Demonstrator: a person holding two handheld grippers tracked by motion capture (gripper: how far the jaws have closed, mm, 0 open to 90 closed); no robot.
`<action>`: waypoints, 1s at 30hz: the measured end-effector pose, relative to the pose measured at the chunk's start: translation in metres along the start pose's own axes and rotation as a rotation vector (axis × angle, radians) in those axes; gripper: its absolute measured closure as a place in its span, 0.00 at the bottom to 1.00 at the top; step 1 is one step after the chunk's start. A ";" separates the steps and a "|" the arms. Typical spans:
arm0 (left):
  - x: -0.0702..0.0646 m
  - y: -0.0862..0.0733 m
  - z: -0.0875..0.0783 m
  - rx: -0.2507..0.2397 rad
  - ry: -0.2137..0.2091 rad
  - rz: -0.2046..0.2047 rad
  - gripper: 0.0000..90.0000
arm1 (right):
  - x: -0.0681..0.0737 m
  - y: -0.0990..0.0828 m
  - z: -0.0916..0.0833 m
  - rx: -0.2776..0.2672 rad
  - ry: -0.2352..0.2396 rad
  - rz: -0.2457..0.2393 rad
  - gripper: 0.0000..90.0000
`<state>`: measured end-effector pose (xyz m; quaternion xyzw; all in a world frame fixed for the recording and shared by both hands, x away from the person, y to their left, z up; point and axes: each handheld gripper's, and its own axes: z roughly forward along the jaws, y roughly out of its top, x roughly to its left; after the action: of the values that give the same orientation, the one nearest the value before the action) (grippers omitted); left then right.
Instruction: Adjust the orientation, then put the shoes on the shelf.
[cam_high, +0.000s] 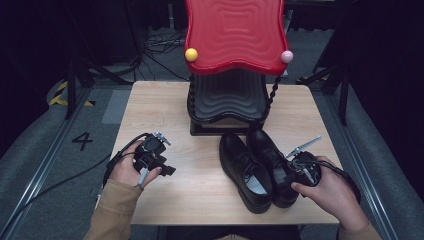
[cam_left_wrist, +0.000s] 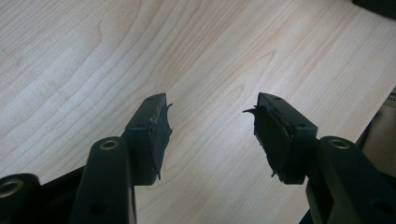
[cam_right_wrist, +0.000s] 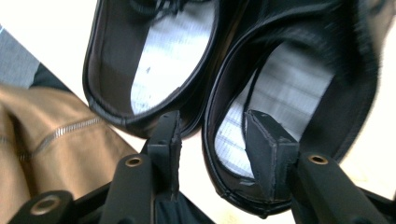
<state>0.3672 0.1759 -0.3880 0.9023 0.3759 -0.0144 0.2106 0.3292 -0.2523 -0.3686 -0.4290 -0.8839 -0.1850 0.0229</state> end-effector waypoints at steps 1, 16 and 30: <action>0.000 0.000 0.000 0.001 0.000 0.001 0.51 | 0.001 0.000 -0.002 -0.022 -0.009 0.007 0.60; -0.001 -0.006 -0.001 -0.004 0.012 -0.009 0.50 | 0.006 0.022 0.042 -0.046 -0.058 0.131 0.54; 0.001 -0.019 -0.005 -0.007 0.027 -0.043 0.50 | 0.006 0.037 0.068 0.008 -0.139 0.145 0.70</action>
<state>0.3542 0.1901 -0.3910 0.8935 0.3978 -0.0056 0.2084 0.3619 -0.2033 -0.4198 -0.5034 -0.8508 -0.1490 -0.0234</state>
